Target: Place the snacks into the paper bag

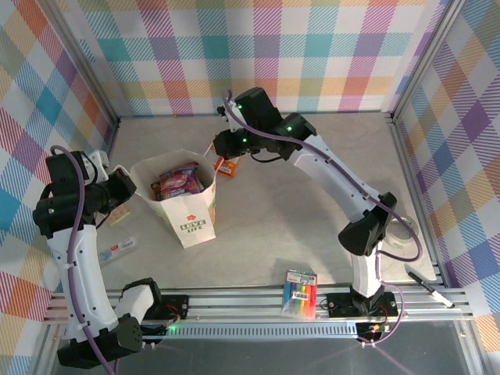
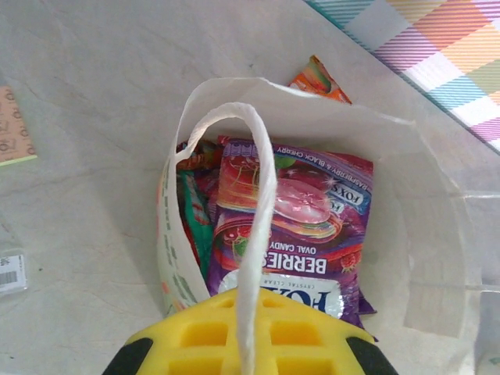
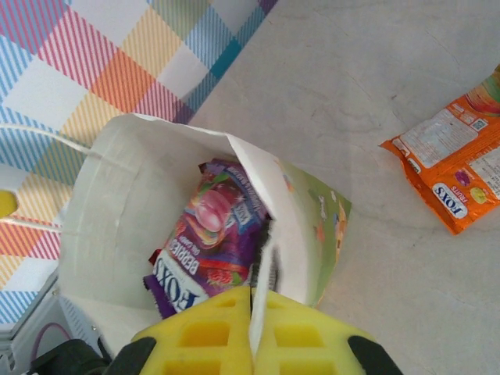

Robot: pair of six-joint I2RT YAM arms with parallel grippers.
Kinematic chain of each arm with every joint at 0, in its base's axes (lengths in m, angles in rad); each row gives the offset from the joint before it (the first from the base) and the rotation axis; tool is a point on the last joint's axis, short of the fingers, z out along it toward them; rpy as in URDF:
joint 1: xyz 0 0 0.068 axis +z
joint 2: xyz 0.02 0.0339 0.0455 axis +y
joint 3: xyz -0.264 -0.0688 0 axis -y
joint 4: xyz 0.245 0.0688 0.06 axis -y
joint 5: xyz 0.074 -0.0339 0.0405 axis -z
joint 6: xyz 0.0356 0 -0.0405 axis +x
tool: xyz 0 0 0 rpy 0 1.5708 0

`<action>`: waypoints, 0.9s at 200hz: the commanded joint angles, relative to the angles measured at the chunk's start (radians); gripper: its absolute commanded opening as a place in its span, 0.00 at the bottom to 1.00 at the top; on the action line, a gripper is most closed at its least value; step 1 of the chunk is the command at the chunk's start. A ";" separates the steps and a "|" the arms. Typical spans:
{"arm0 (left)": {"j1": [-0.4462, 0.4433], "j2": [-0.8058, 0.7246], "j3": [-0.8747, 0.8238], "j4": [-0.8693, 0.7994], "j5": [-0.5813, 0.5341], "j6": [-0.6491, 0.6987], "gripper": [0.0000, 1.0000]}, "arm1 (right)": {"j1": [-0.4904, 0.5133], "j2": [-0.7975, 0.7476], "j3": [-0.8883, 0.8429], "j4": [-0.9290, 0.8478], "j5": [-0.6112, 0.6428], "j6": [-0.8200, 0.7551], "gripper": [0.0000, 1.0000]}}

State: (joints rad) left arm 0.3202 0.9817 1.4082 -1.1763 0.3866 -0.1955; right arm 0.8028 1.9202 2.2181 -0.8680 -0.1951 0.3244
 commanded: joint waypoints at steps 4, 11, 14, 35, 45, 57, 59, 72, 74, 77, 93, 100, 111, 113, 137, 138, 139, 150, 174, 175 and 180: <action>-0.049 0.005 0.090 0.042 0.054 -0.043 0.00 | -0.013 -0.091 -0.027 0.062 -0.023 -0.021 0.00; -0.079 0.016 0.114 0.039 0.049 -0.049 0.00 | -0.016 -0.105 -0.036 0.069 -0.022 -0.024 0.00; -0.092 0.022 0.125 0.037 0.044 -0.051 0.00 | -0.017 -0.111 -0.040 0.073 -0.020 -0.025 0.00; -0.205 0.060 0.181 0.043 -0.015 -0.070 0.00 | -0.028 -0.146 -0.067 0.087 -0.006 -0.027 0.00; -0.263 0.081 0.198 0.046 -0.060 -0.078 0.00 | -0.032 -0.163 -0.076 0.089 0.000 -0.028 0.00; -0.324 0.103 0.206 0.058 -0.098 -0.088 0.00 | -0.040 -0.182 -0.090 0.091 0.013 -0.033 0.00; -0.333 0.106 0.206 0.061 -0.101 -0.091 0.00 | -0.041 -0.188 -0.093 0.091 0.015 -0.035 0.00; -0.380 0.124 0.200 0.092 -0.114 -0.110 0.00 | -0.054 -0.209 -0.110 0.095 0.025 -0.038 0.00; -0.385 0.125 0.199 0.097 -0.117 -0.113 0.00 | -0.056 -0.212 -0.113 0.095 0.027 -0.039 0.00; -0.394 0.127 0.197 0.105 -0.122 -0.119 0.00 | -0.059 -0.216 -0.116 0.094 0.028 -0.039 0.00; -0.440 0.149 0.201 0.142 -0.148 -0.134 0.00 | -0.080 -0.242 -0.135 0.093 0.038 -0.043 0.00; -0.460 0.159 0.209 0.151 -0.159 -0.137 0.00 | -0.089 -0.255 -0.147 0.094 0.043 -0.044 0.00; -0.490 0.182 0.215 0.169 -0.169 -0.140 0.00 | -0.101 -0.275 -0.172 0.098 0.050 -0.044 0.00; -0.495 0.186 0.216 0.172 -0.170 -0.139 0.00 | -0.103 -0.279 -0.178 0.099 0.052 -0.044 0.00; -0.551 0.235 0.228 0.211 -0.194 -0.141 0.00 | -0.131 -0.326 -0.254 0.131 0.059 -0.041 0.00; -0.553 0.236 0.228 0.213 -0.195 -0.140 0.00 | -0.133 -0.328 -0.257 0.132 0.059 -0.040 0.00; -0.555 0.239 0.228 0.214 -0.196 -0.140 0.00 | -0.134 -0.329 -0.259 0.133 0.059 -0.040 0.00; -0.570 0.254 0.233 0.225 -0.209 -0.143 0.00 | -0.144 -0.341 -0.287 0.139 0.059 -0.038 0.00; -0.579 0.256 0.222 0.242 -0.224 -0.150 0.00 | -0.155 -0.350 -0.324 0.133 0.059 -0.035 0.00; -0.580 0.254 0.221 0.242 -0.224 -0.150 0.00 | -0.155 -0.351 -0.326 0.134 0.059 -0.035 0.00; -0.581 0.250 0.212 0.244 -0.228 -0.151 0.00 | -0.156 -0.352 -0.331 0.132 0.059 -0.033 0.00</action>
State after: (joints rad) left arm -0.2527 1.2671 1.5848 -1.0355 0.1955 -0.3267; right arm 0.6548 1.6127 1.9011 -0.8318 -0.1387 0.2989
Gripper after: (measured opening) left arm 0.051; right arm 0.058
